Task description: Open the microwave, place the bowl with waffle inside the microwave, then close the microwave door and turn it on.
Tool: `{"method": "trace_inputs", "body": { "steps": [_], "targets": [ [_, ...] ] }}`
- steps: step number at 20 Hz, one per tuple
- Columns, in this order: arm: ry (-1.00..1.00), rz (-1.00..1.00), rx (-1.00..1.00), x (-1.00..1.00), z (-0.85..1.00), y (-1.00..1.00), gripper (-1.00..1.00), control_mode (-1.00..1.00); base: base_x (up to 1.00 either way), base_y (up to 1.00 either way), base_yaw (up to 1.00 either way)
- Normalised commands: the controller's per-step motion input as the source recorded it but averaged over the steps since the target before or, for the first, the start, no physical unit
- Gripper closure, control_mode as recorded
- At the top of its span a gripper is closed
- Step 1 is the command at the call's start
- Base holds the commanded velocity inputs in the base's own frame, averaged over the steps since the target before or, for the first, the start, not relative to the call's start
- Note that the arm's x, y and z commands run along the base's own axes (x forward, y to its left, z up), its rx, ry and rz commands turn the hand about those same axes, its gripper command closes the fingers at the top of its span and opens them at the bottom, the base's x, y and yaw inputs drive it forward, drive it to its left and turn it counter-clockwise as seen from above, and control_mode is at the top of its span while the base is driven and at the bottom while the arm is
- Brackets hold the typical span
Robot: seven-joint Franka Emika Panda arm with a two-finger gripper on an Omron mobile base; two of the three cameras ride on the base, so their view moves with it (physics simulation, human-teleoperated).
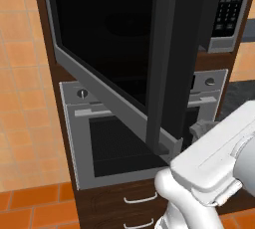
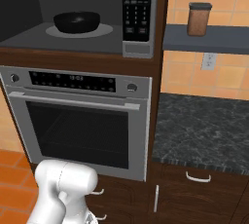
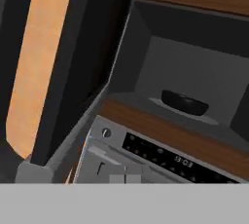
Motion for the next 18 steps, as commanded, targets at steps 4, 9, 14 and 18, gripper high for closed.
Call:
{"method": "trace_inputs", "body": {
  "steps": [4,9,14,18],
  "targets": [
    [-0.13,-0.07,-0.16,-0.43,-0.18,0.72,1.00,-1.00,0.00,0.00,0.00],
    [-0.17,-0.16,-0.16,-0.08,-0.33,0.93,1.00,-1.00,0.00,0.00,0.00],
    [-0.05,-0.35,-0.34,0.41,-0.50,1.00,1.00,-1.00,0.00,0.00,0.00],
    [-0.07,-0.35,-0.29,0.54,-0.36,0.89,1.00,-1.00,0.00,0.00,0.00]
  ]
}}
